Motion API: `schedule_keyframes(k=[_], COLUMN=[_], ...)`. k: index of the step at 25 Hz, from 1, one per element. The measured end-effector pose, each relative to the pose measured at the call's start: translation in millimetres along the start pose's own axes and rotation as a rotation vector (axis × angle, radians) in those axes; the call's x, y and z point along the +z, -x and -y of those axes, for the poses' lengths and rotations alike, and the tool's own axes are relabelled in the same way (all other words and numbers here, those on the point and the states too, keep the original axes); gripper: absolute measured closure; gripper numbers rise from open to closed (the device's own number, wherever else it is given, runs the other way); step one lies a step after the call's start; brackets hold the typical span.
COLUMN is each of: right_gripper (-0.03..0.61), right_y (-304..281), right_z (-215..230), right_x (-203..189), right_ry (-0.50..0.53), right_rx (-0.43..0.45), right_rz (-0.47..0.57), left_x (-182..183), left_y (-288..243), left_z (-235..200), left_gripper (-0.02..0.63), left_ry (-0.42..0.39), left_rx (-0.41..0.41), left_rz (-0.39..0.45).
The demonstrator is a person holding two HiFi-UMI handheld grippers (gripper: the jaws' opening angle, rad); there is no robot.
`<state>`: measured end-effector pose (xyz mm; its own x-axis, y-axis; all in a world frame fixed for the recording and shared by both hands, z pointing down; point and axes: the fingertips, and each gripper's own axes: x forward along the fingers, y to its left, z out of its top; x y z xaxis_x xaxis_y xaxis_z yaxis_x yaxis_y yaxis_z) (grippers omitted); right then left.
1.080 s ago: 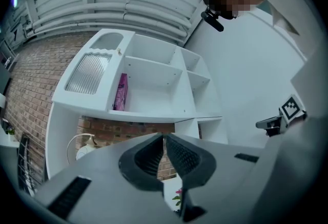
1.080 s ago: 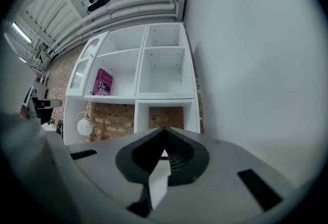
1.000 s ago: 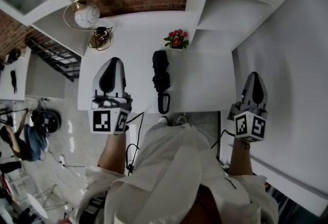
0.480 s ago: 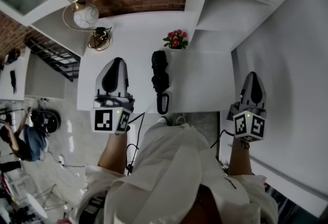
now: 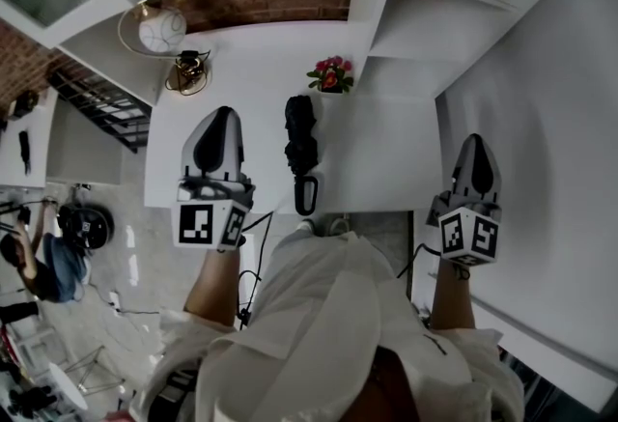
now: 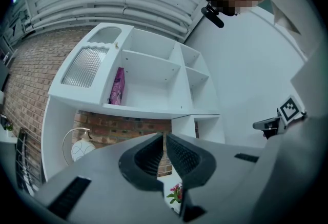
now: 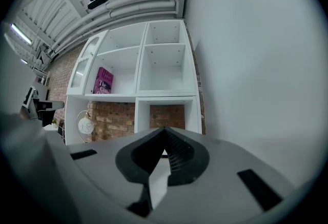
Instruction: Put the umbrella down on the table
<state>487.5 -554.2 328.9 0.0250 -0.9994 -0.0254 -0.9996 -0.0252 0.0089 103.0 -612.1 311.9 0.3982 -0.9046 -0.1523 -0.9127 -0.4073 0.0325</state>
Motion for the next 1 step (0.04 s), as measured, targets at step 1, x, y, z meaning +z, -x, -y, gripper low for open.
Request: schedule_keyframes(k=[1], right_gripper=[0.561], right_y=[-0.2], right_z=[-0.2], right_x=[-0.1], right_ry=[0.000], right_rx=[0.001], right_rz=[0.000], left_x=[0.0], left_y=[0.0], left_z=[-0.1], left_gripper=[0.572], left_ry=[0.001], left_rx=[0.001], left_rz=[0.000])
